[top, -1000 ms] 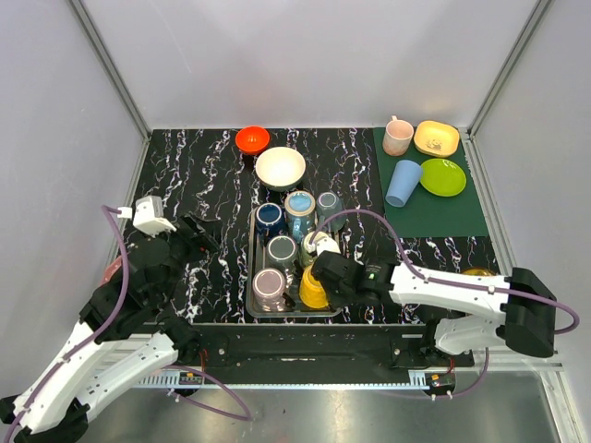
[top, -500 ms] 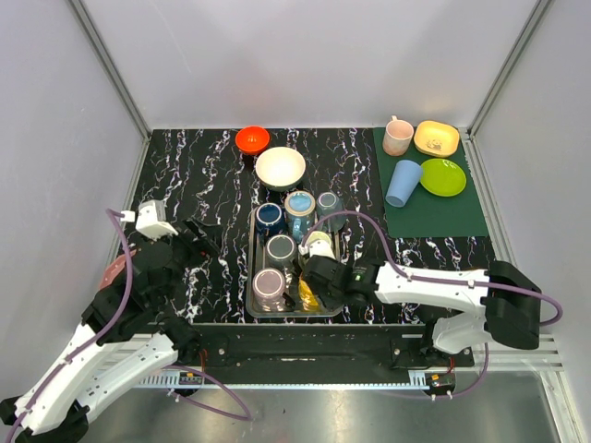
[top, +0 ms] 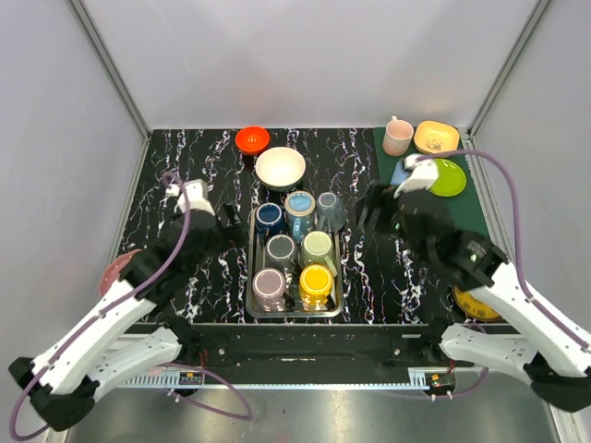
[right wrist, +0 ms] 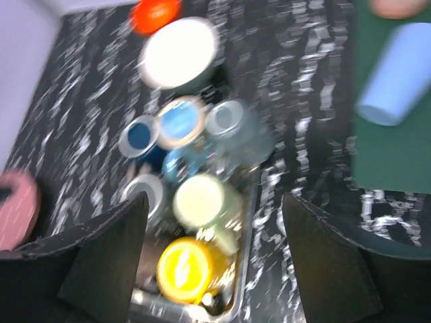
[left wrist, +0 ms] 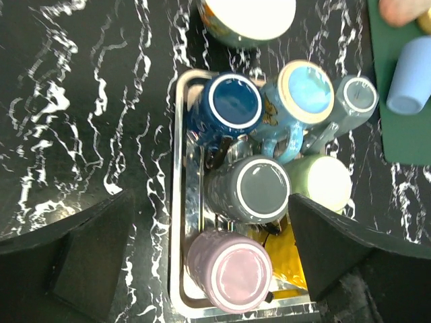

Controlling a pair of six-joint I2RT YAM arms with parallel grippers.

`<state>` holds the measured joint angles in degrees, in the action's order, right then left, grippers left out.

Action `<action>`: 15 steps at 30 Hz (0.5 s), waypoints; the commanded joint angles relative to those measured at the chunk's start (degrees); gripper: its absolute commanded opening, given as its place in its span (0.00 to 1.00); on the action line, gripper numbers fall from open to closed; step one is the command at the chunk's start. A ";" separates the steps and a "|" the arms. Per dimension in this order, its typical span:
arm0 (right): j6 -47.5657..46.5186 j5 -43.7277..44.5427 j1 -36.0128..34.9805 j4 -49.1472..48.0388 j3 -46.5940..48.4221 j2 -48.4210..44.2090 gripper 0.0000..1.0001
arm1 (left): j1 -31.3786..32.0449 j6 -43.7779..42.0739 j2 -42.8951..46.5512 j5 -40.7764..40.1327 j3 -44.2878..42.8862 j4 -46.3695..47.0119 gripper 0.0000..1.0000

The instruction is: Turn the mug right side up

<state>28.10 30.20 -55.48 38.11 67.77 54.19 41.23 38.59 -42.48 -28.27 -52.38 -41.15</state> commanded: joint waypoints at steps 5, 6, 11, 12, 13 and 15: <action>1.17 -12.44 21.91 -5.93 -4.74 3.55 0.86 | -4.32 1.57 -7.35 13.49 -5.10 1.86 0.99; 1.52 -12.35 22.34 -6.55 -5.10 3.11 0.87 | -4.32 2.36 -7.44 13.33 -5.36 1.77 0.99; 2.58 -12.88 22.79 -11.11 -7.82 0.57 0.88 | -4.32 7.90 -6.22 14.21 -5.72 2.21 0.99; 2.58 -13.14 22.79 -11.65 -8.17 0.21 0.88 | -4.32 7.82 -5.86 15.17 -5.80 2.99 0.99; 2.40 -13.75 22.79 -12.09 -8.44 0.12 0.89 | -4.32 4.08 -5.43 16.66 -4.93 4.39 0.99; 1.52 -13.94 22.79 -12.53 -8.97 0.30 0.91 | -4.58 2.90 -2.88 17.81 -2.56 7.73 0.99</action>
<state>29.82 18.04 -32.99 30.98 59.44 55.75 37.12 43.27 -49.08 -14.74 -55.68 -40.05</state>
